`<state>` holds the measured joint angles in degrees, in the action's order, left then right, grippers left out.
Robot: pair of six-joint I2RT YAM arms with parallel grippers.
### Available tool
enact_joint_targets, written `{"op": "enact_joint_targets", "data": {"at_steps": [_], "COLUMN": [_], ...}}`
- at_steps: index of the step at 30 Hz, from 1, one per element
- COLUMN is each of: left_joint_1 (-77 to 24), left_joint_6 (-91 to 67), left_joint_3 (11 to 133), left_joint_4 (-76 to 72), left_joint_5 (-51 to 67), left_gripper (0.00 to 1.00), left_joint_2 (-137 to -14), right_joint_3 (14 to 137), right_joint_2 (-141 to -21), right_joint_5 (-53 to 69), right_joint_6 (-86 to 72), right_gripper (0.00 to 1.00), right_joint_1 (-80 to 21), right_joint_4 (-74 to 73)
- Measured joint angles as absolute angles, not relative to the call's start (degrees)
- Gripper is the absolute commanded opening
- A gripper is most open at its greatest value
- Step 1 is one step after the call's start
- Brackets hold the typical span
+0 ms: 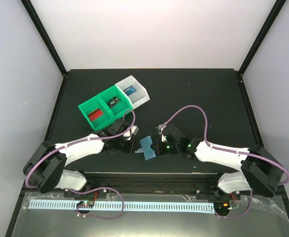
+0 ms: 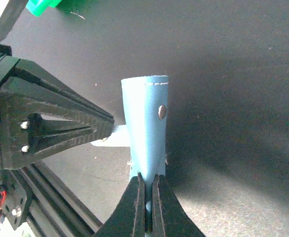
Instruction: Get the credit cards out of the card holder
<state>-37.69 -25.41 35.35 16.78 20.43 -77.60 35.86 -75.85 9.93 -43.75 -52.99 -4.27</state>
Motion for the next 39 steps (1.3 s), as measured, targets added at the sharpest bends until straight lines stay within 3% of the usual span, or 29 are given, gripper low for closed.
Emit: {"op": "enact_joint_targets", "data": {"at_steps": [6,12,19,33,37,39], "left_joint_1": [-37.67,-37.67,-37.67,-37.67,-37.67,-37.67], "left_joint_6": [-25.71,-27.79,-29.89,-30.39,-30.41,-30.46], "left_joint_3": [33.74,31.68,31.79,32.12,32.12,32.10], "left_joint_4": [16.05,13.87,13.19,13.72,13.72,13.69], "left_joint_5": [22.79,27.94,31.42,31.75,31.75,31.73], "left_gripper": [0.02,0.02,0.02,0.02,0.02,0.02], "left_joint_2": [-75.05,-68.93,-64.60,-64.51,-64.60,-64.51], "right_joint_3": [35.88,35.88,35.99,39.24,39.24,39.24], "right_joint_2": [-77.62,-79.42,-76.93,-79.94,-80.71,-80.71], "right_joint_5": [6.02,4.08,7.55,7.97,7.53,7.01], "right_joint_6": [-41.15,-38.70,-35.86,-32.12,-30.76,-30.13], "right_gripper": [0.24,0.52,0.68,0.58,0.47,0.37], "right_joint_1": [-52.88,-52.62,-52.64,-52.62,-52.62,-52.62], "right_joint_4": [-5.41,-8.56,-9.67,-10.15,-10.72,-10.74]}}
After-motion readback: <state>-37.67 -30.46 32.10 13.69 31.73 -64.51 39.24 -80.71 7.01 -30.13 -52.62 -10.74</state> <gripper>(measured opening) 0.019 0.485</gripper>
